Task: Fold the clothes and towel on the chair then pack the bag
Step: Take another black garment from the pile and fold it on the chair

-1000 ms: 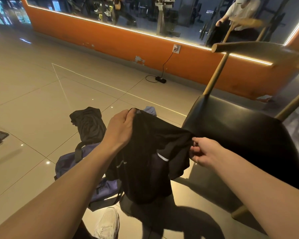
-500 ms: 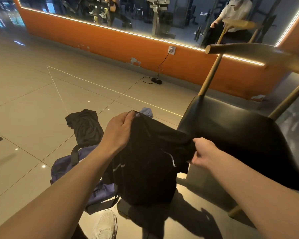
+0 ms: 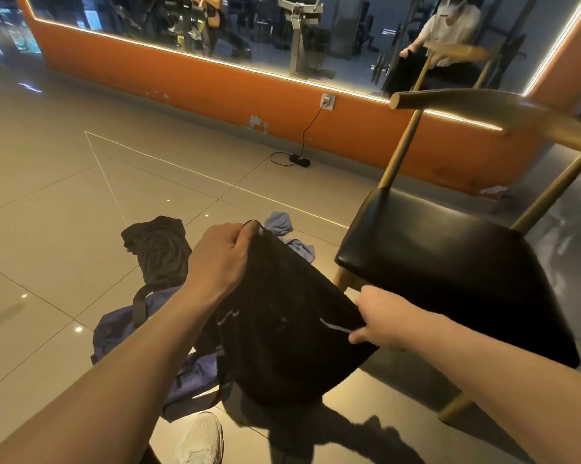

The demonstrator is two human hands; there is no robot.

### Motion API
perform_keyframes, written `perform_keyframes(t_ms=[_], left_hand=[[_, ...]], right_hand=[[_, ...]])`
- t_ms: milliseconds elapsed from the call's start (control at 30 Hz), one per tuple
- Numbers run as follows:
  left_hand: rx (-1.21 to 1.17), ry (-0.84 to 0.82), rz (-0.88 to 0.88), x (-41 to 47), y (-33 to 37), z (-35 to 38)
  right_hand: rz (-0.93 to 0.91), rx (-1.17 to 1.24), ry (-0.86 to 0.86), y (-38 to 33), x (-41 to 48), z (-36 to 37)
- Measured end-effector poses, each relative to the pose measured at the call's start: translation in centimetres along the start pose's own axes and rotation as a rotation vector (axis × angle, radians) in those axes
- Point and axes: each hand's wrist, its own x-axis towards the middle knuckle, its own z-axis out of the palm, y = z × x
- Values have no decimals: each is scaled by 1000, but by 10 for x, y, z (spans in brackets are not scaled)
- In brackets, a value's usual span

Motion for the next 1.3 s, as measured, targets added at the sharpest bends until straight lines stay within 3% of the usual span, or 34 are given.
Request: perform_keyframes(t_ms=[167, 300, 367, 467, 533, 667, 800, 867, 967, 1067, 1167, 1300], left_hand=[[272, -38, 14, 4, -6, 0], [248, -113, -36, 1, -12, -3], [261, -165, -20, -3, -14, -1], [295, -196, 14, -8, -10, 4], [366, -217, 31, -6, -7, 6], [520, -473, 207, 3, 9, -13], [740, -776, 386, 16, 28, -42], [798, -727, 419, 29, 30, -45], [642, -592, 379, 51, 37, -41], [449, -617, 283, 69, 41, -37], [408, -606, 277, 74, 52, -32], [405, -522, 313, 74, 74, -24]], right_hand=[[2, -144, 31, 32, 5, 12], [17, -46, 157, 55, 1, 14], [-8, 100, 180, 61, -2, 11], [-77, 626, 195, 53, -10, 7], [-66, 766, 287, 55, -8, 5], [125, 604, 474, 71, -12, -4], [245, 463, 520, 96, -35, -23], [247, 399, 495, 109, -49, -31], [154, 385, 488, 127, -72, -39], [51, 338, 476, 141, -101, -48], [47, 209, 415, 152, -129, -54], [73, 241, 536, 175, -144, -53]])
